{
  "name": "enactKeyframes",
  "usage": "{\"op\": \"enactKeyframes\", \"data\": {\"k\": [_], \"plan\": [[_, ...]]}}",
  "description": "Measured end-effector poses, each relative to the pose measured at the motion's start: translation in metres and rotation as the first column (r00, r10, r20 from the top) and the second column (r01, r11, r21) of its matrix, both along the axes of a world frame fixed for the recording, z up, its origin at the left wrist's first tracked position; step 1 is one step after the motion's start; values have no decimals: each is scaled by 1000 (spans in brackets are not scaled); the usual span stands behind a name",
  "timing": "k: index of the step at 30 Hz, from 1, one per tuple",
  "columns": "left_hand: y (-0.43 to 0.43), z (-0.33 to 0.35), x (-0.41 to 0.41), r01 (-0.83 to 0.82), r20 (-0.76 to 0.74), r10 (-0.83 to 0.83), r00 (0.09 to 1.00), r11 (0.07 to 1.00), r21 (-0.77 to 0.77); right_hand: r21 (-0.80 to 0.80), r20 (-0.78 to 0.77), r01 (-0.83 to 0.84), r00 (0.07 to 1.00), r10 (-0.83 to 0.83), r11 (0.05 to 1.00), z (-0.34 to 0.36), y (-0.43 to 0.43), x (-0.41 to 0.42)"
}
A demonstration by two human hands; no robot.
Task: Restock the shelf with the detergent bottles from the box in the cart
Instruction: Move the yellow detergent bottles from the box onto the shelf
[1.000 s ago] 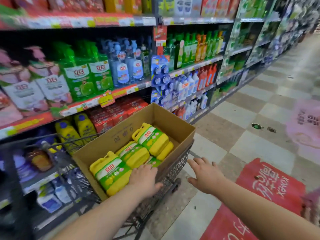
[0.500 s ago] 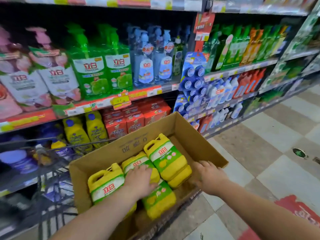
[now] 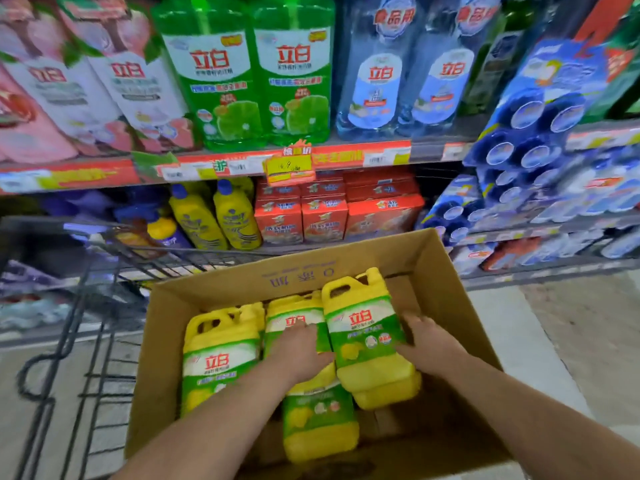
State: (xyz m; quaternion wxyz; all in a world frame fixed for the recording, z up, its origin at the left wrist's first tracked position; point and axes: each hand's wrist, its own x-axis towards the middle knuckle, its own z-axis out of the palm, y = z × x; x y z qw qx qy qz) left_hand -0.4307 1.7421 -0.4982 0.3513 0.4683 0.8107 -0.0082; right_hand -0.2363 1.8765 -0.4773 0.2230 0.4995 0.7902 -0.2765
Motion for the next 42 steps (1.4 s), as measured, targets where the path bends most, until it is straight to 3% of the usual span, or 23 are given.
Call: {"op": "enactKeyframes", "data": {"k": [5, 9, 17, 21, 24, 26, 30, 33, 42], "plan": [[32, -30, 17, -276, 190, 282, 940, 960, -55, -144, -78, 115, 989, -127, 983, -40, 30, -15], [46, -50, 25, -453, 230, 450, 863, 890, -45, -232, -150, 219, 955, -257, 948, -64, 39, -24], [56, -73, 27, -409, 150, 417, 896, 909, -85, -412, -140, 435, 838, -528, 801, -88, 44, -33], [52, -74, 27, -426, 139, 428, 893, 903, -50, -459, -222, 490, 745, -630, 741, -86, 39, -30], [51, -71, 30, -483, 214, 475, 854, 875, -15, -446, -274, 467, 741, -613, 764, -77, 36, -27], [49, -67, 32, -567, 332, 532, 779, 823, 11, -470, -301, 447, 730, -614, 761, -69, 37, -24], [40, -45, 32, -741, 610, 633, 476, 663, -110, -576, -343, 387, 685, -642, 720, -42, 39, -19], [31, -25, 34, -811, 718, 631, 294, 562, -162, -611, -398, 304, 680, -615, 731, -16, 38, -26], [-12, 54, 12, -922, 699, 629, 340, 368, 117, -535, -531, 70, 747, -400, 842, 52, 15, -82]]}}
